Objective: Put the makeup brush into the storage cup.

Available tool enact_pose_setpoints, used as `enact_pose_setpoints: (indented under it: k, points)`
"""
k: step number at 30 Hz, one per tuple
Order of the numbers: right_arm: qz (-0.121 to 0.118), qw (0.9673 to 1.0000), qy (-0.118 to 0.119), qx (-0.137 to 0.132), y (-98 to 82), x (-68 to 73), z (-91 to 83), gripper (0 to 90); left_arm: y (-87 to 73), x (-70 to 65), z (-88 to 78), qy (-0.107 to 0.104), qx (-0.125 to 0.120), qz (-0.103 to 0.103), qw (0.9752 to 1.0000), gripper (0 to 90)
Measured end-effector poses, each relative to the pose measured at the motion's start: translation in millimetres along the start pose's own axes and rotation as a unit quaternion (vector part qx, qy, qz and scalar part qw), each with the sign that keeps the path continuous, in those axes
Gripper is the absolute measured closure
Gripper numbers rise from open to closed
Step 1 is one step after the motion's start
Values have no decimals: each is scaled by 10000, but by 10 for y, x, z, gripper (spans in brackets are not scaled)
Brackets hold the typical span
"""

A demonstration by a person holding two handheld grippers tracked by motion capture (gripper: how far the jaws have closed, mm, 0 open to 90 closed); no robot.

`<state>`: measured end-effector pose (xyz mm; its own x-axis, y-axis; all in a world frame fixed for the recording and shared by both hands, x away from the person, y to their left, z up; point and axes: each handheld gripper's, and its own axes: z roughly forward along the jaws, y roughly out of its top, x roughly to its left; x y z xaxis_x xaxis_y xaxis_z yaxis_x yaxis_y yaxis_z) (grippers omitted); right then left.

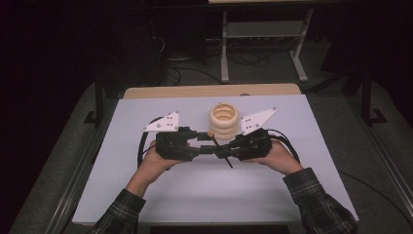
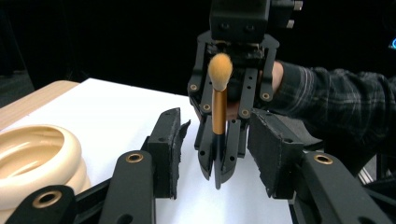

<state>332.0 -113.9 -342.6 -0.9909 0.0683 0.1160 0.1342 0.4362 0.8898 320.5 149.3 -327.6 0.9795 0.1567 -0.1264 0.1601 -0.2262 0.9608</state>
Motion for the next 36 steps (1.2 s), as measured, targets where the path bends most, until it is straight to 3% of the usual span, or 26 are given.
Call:
enact_pose_setpoints:
  k: [5, 19, 28, 36]
  points:
    - [77, 9997, 2, -216, -41, 10, 5, 824, 11, 7, 20, 67, -1, 31, 10000, 553]
    - [75, 9996, 4, -265, -44, 14, 56, 824, 64, -9, 110, -2, -134, 98, 9999, 694]
    - [77, 9995, 4, -290, -47, 8, 63, 824, 63, 3, 95, -55, -200, 19, 9998, 821]
    - [42, 9996, 5, -286, -51, 12, 74, 822, 62, 3, 100, -121, -196, -98, 9997, 843]
